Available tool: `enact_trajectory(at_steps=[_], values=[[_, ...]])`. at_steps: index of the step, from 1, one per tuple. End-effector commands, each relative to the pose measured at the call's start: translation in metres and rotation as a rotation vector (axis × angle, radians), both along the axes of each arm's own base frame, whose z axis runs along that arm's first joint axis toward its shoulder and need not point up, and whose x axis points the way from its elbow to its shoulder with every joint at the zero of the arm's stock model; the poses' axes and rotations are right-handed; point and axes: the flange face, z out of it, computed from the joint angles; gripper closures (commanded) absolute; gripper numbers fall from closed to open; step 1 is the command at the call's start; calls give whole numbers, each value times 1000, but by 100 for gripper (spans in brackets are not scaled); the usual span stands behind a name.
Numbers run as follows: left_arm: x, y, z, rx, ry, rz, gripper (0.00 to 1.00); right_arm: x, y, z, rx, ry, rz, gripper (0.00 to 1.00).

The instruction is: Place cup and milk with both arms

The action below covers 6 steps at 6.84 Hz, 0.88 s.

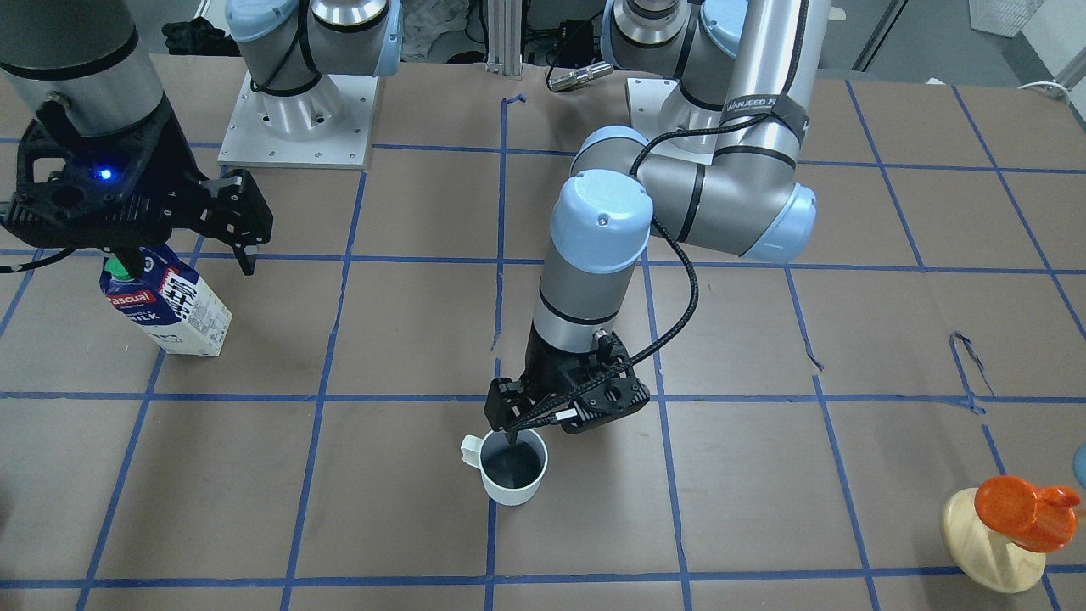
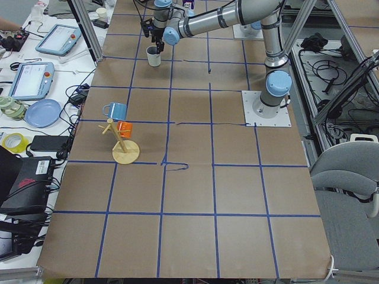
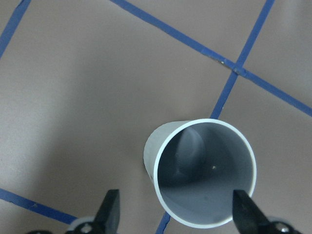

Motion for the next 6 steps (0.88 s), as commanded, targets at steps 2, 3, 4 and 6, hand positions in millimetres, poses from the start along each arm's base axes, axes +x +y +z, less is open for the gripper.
enact_trajectory(at_steps=[2, 3, 4, 6], values=[[86, 25, 87, 62, -133, -250, 0, -78, -10, -40, 94, 27, -54, 0], [108, 46, 110, 123, -239, -379, 0, -119, -3, -68, 149, 22, -3, 0], [117, 67, 143, 111, -296, -409, 0, -146, 6, -88, 186, 7, -52, 0], [127, 79, 165, 73, -292, -387, 0, -177, 31, -140, 290, -34, -84, 1]])
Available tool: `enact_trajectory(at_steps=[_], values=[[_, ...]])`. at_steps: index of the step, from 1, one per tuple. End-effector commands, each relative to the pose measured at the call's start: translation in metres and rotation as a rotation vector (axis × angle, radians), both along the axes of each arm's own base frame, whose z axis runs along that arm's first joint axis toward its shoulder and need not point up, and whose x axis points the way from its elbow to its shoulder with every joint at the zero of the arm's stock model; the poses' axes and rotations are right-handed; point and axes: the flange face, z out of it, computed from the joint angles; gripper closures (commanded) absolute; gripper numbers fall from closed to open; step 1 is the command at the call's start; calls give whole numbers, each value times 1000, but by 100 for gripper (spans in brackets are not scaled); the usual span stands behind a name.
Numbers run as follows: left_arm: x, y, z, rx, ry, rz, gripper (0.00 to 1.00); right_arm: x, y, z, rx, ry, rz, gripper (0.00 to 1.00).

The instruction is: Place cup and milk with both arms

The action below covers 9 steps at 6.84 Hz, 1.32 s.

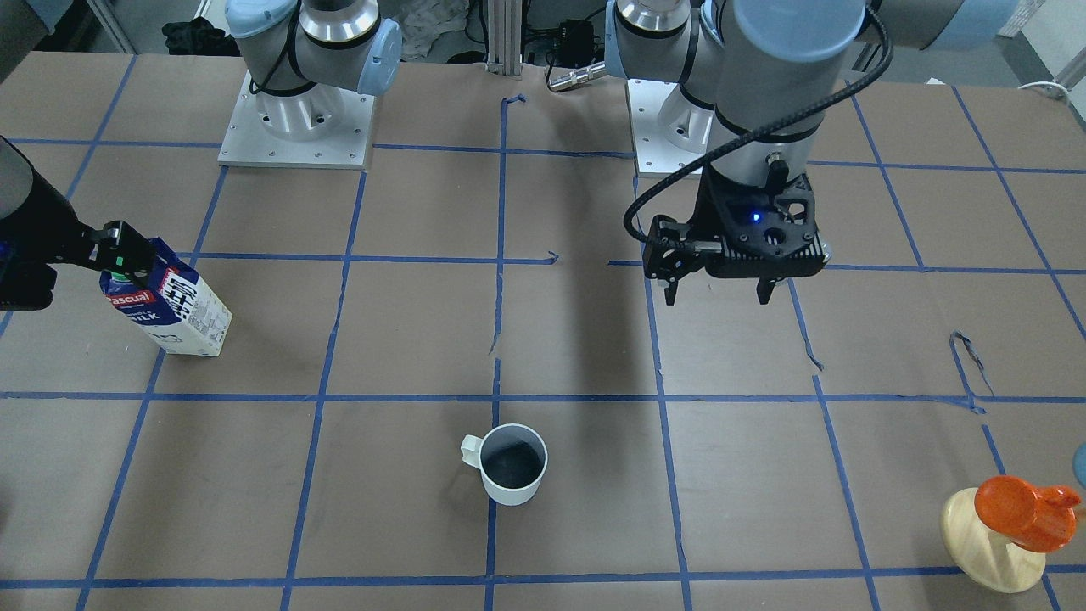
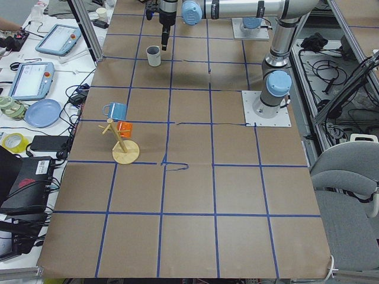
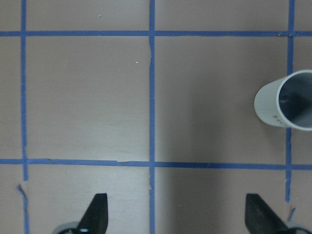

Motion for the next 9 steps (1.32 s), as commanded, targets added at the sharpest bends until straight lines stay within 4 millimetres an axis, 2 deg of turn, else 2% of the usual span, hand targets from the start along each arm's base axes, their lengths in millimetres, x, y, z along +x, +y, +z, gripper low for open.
enact_trajectory(at_steps=[1, 2, 3, 4, 5, 6, 7, 9], values=[[10, 12, 20, -27, -6, 1, 0, -18, 25, -43, 84, -32, -14, 1], [10, 9, 21, -36, 5, 2, 0, -19, 30, -56, 118, -44, 31, 1], [13, 7, 19, -36, 1, 6, 0, -21, 33, -61, 123, -54, 47, 1], [17, 8, 21, -35, 1, 15, 0, -20, 32, -67, 129, -67, 44, 7], [18, 8, 21, -30, -1, 17, 0, -22, 28, -63, 98, -50, 51, 13], [21, 7, 20, -28, 1, 21, 0, -22, 29, -64, 106, -47, 59, 32], [16, 8, 19, -27, 5, 13, 0, -23, 30, -66, 112, -42, 63, 42], [13, 8, 16, -20, 13, 8, 0, -22, 33, -69, 125, -47, 62, 52]])
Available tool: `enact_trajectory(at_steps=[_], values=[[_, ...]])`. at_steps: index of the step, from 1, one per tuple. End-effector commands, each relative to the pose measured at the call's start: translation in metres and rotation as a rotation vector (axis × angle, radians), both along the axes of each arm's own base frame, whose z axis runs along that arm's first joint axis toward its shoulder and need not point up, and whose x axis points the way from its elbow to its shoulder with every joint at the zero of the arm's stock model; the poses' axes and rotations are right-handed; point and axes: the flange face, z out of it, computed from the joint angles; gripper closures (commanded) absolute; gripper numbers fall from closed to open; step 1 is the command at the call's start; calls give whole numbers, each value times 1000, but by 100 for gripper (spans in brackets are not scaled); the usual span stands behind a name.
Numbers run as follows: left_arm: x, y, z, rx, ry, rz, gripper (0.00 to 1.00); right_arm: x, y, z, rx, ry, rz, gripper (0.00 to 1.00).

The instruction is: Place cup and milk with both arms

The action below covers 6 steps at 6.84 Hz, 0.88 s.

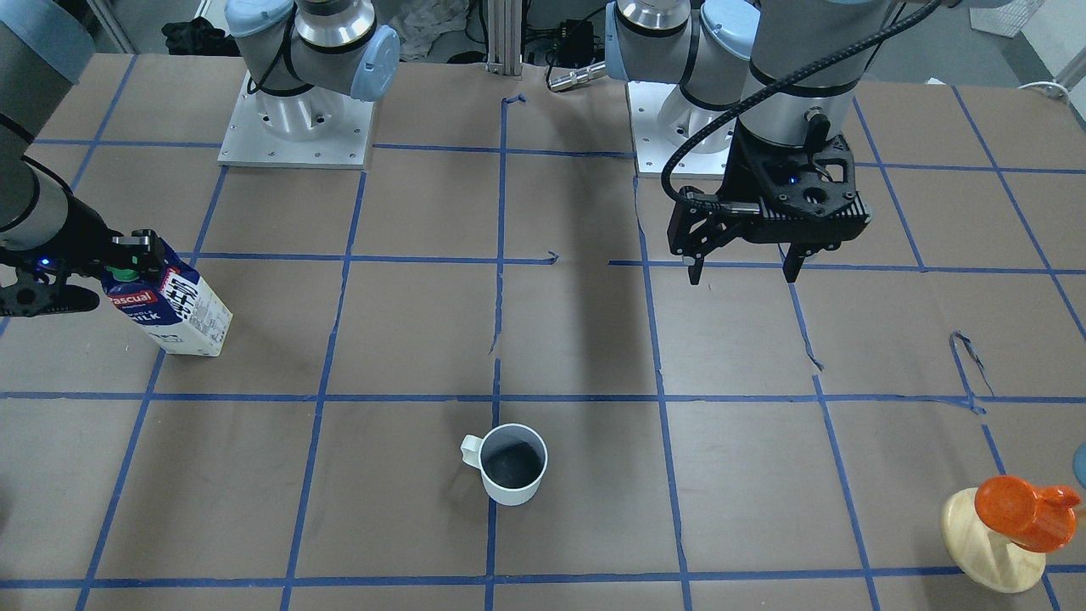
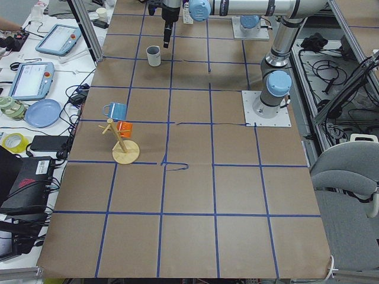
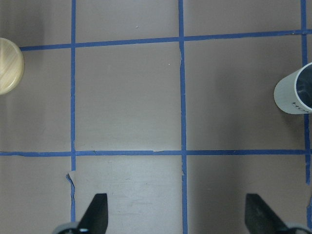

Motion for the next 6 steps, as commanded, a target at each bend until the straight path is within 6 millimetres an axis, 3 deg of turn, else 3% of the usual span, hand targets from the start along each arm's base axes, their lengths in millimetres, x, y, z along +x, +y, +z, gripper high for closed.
enact_trajectory(at_steps=[1, 3, 5, 6], values=[[-1, -1, 0, 1, 7, -2, 0, 1, 3, 0, 10, -2, 0, 56], [-2, -1, 0, -4, 7, -3, 0, -1, -2, 19, -22, 39, 2, 57], [1, 0, 4, -9, 3, 2, 0, 1, -24, 56, -99, 48, -31, 58], [-2, 3, -3, 4, 1, -2, 0, 24, -48, 74, -154, 37, -56, 58]])
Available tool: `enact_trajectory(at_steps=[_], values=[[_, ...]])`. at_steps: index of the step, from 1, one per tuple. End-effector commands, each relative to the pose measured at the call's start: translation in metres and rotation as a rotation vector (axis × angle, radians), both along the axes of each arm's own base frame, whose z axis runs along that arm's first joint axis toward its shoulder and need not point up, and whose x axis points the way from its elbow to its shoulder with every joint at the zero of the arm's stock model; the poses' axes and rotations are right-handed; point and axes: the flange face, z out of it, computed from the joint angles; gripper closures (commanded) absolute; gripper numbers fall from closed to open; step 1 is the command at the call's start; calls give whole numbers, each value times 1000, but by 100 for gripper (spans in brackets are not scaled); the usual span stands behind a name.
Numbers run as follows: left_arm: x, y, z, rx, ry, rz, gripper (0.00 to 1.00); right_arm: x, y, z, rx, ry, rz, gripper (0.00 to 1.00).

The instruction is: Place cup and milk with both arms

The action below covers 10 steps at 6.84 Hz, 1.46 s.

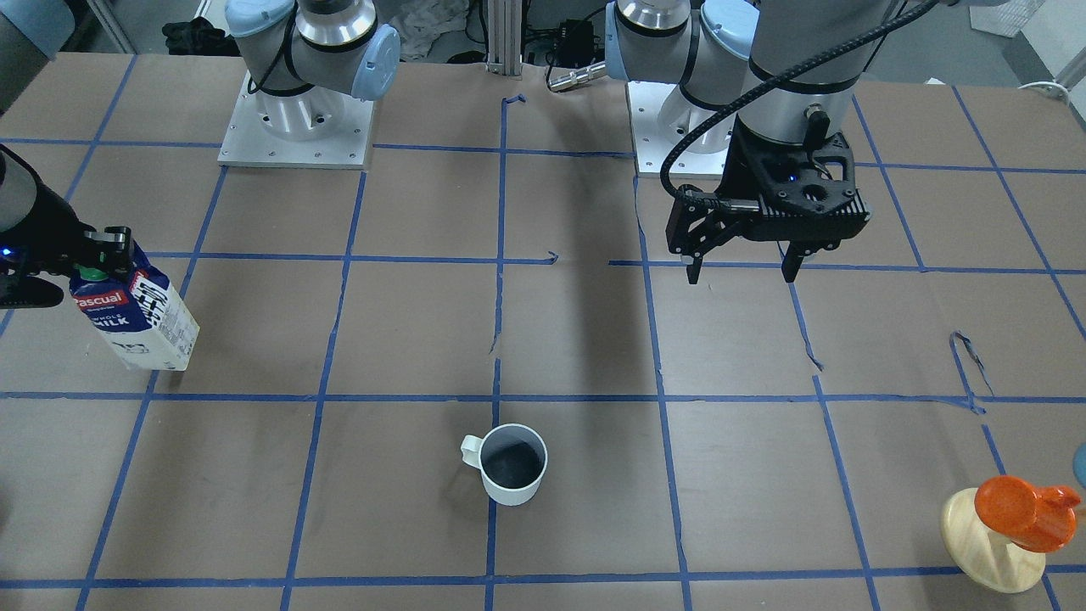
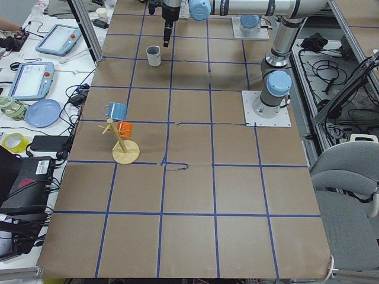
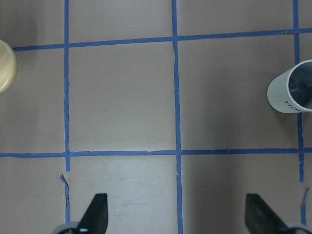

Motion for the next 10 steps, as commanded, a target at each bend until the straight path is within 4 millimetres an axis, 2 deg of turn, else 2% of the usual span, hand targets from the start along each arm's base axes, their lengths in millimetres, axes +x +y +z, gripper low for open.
enact_trajectory(at_steps=[1, 2, 3, 4, 5, 7, 8, 9, 10], values=[[-1, 0, 0, 0, -1, -2, 0, 55, -61, 38, -95, 11, -24, 58], [-1, 0, 0, 2, 1, -2, 0, 91, -97, 48, -72, 5, -34, 58], [-1, 1, -1, 4, 4, -2, 0, 136, -123, 40, -57, -24, -18, 58], [0, -1, 0, 1, 3, -1, 0, 168, -134, 20, -33, -49, -19, 58], [0, 0, -2, 5, 4, -1, 0, 190, -137, 9, -27, -86, -58, 58], [0, -1, -2, 4, 4, -1, 0, 257, -139, -14, -42, -101, -102, 58], [0, 0, -2, 5, 2, -1, 0, 287, -135, -19, -51, -115, -127, 58], [0, 2, -3, 8, -5, -1, 0, 303, -128, -24, -39, -114, -120, 58], [-2, 0, -1, 4, 1, -3, 0, 328, -119, -24, -34, -128, -131, 58]])
